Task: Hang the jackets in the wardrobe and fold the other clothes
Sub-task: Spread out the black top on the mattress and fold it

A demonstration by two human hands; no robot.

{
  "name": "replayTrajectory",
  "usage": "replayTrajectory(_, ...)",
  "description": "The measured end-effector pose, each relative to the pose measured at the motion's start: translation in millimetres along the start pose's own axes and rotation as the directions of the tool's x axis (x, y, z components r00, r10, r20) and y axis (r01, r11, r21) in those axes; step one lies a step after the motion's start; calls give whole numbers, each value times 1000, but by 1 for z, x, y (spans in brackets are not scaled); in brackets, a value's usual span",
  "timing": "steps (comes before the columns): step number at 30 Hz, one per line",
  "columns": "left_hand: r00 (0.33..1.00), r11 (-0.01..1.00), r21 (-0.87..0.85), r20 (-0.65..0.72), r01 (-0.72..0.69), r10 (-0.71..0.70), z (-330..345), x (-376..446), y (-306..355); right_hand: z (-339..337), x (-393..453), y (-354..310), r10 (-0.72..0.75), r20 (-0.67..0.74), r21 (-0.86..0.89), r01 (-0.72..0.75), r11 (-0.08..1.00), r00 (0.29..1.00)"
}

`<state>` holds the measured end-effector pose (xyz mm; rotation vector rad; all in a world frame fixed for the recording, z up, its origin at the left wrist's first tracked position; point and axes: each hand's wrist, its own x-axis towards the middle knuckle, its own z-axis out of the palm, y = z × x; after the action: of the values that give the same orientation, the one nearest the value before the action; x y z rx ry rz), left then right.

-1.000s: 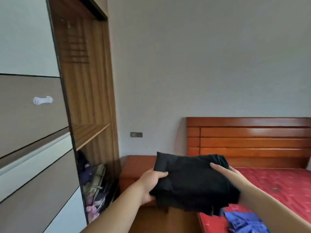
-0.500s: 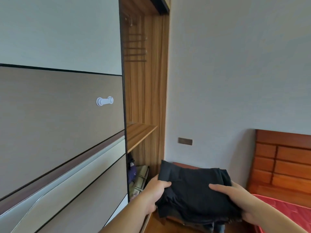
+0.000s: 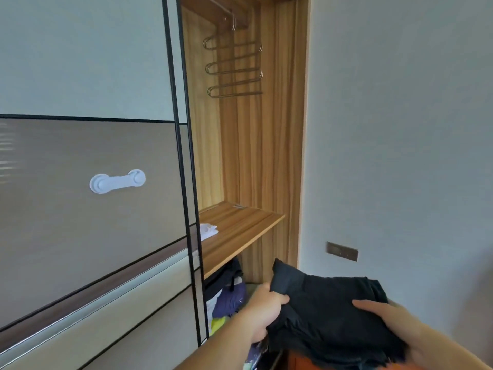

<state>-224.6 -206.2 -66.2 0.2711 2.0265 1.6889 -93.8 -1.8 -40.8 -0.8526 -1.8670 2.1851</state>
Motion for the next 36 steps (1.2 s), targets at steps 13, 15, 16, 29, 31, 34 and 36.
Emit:
replayTrajectory(13,981,977,-204,-167,66,-101,-54,221,32,67,235,-88,-54,253,-97,81,992,966)
replayTrajectory(15,978,966,-234,-153,105,-143,-59,248,38,76,269,-101,-38,292,-123,77,989,956)
replayTrajectory(16,978,961,-248,-140,119,-157,-62,259,42,80,286,-107,-30,313,-144,79,986,949)
replayTrajectory(29,884,899,-415,-358,138,-301,-158,380,67,217,525,-150,216,666,-331,23,943,714)
replayTrajectory(31,867,913,-391,-407,119,-287,-178,383,73,250,551,-148,274,686,-385,16,923,674)
replayTrajectory(34,796,919,-387,-529,82,-294,-209,389,79,301,573,-154,289,711,-422,59,905,641)
replayTrajectory(36,749,911,-407,-582,70,-318,-231,392,83,338,583,-162,229,742,-368,98,925,630)
